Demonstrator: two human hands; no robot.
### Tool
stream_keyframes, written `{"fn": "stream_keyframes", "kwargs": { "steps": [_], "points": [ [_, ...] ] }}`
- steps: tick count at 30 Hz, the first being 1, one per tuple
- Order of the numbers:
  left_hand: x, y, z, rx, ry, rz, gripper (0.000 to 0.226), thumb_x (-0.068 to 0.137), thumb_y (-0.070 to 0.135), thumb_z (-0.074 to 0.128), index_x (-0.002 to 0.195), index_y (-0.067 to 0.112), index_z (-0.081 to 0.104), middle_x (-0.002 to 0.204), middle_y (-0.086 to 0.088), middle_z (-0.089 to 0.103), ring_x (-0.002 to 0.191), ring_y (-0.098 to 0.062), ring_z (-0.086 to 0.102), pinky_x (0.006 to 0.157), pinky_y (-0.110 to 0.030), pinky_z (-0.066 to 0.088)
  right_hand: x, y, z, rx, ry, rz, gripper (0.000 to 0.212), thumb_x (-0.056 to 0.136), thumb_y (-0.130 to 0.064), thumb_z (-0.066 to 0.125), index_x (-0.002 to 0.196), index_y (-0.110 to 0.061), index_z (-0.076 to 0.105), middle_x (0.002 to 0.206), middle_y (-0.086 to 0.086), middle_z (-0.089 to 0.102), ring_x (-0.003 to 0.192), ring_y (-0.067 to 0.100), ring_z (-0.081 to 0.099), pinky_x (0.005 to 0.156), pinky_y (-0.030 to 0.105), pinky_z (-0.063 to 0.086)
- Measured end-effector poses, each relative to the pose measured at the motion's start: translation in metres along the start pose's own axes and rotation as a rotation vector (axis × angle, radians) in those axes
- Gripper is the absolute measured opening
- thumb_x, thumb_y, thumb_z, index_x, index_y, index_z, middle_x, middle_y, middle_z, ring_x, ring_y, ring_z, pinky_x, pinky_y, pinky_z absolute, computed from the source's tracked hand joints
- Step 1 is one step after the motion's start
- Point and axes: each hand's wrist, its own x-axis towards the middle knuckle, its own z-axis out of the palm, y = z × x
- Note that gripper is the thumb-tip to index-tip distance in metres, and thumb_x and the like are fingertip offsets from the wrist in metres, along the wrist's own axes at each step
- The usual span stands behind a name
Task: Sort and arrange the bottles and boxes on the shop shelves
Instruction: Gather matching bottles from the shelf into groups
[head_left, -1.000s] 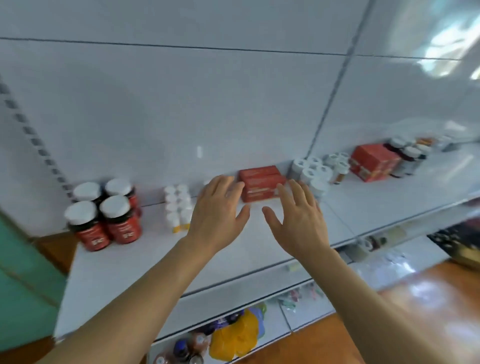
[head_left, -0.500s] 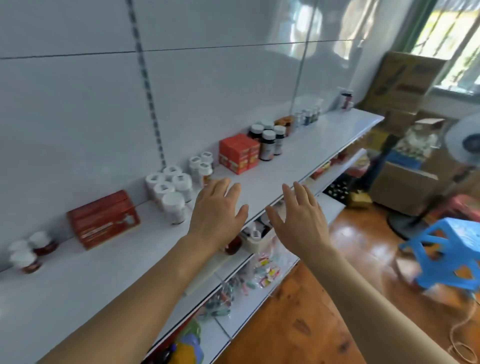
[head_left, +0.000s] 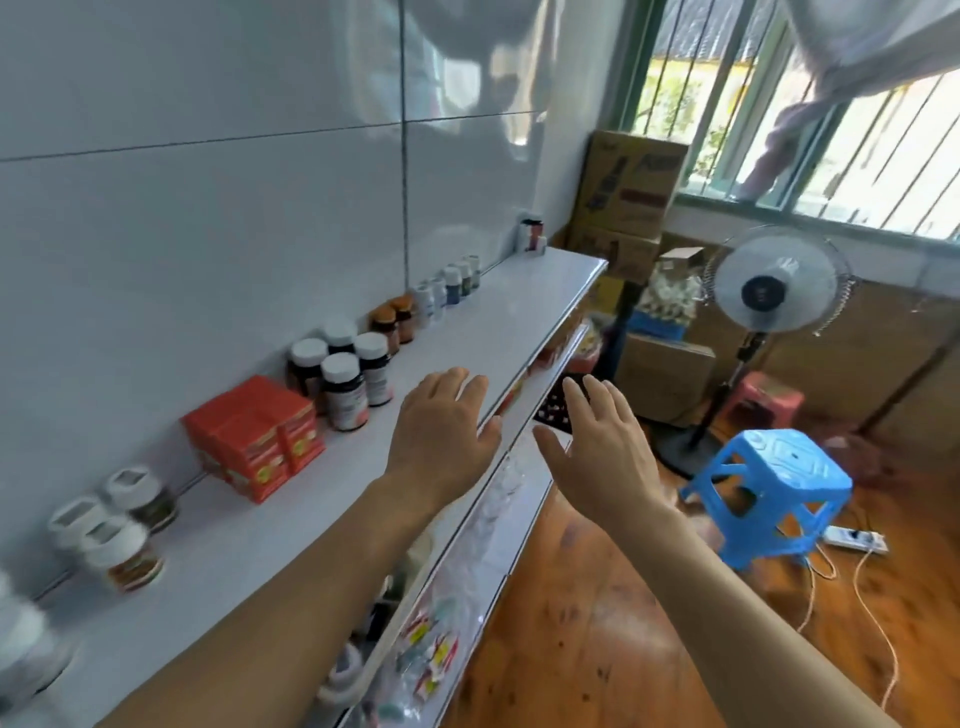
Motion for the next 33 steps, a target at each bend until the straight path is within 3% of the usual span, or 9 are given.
{"fn": "stream_keyframes", "kwargs": {
  "steps": [9, 19, 26, 33],
  "points": [
    [0.156, 0.048, 0.089, -0.045, -0.032, 0.066, 0.049, 0.095, 0.041, 0.050, 0.136, 0.016, 0.051, 0.139, -0.006, 0.053, 0.128, -0.024, 0.045, 0.107, -0.036, 0.037, 0.128, 0.116, 0.033, 0.024, 0.014, 0.047, 0.067, 0.097, -0.055, 0.039, 0.151, -0.015, 0.029, 0.156, 0.008, 0.032, 0.148, 0.027, 0.019, 0.122, 0.040, 0.020],
    [0.336, 0.108, 0.190, -0.064, -0.026, -0.060, 0.048, 0.096, 0.042, 0.048, 0.136, 0.016, 0.050, 0.134, -0.004, 0.055, 0.122, -0.022, 0.048, 0.102, -0.036, 0.041, 0.306, 0.273, 0.059, 0.041, -0.011, -0.073, 0.063, 0.097, -0.049, 0.044, 0.149, -0.015, 0.034, 0.147, 0.005, 0.043, 0.142, 0.026, 0.027, 0.119, 0.040, 0.026],
    [0.450, 0.097, 0.245, -0.041, -0.017, -0.160, 0.051, 0.096, 0.042, 0.046, 0.140, 0.016, 0.046, 0.141, -0.005, 0.051, 0.129, -0.023, 0.044, 0.107, -0.038, 0.039, 0.428, 0.314, 0.093, 0.115, -0.028, -0.188, 0.057, 0.098, -0.045, 0.047, 0.147, -0.017, 0.038, 0.145, 0.002, 0.046, 0.139, 0.024, 0.033, 0.117, 0.038, 0.030],
    [0.572, 0.060, 0.308, -0.070, -0.014, -0.255, 0.051, 0.097, 0.041, 0.046, 0.141, 0.015, 0.046, 0.143, -0.006, 0.050, 0.130, -0.025, 0.044, 0.107, -0.039, 0.037, 0.563, 0.342, 0.142, 0.082, -0.113, -0.268, 0.061, 0.100, -0.048, 0.043, 0.151, -0.018, 0.030, 0.152, 0.002, 0.038, 0.144, 0.024, 0.025, 0.119, 0.038, 0.025]
  ]
}}
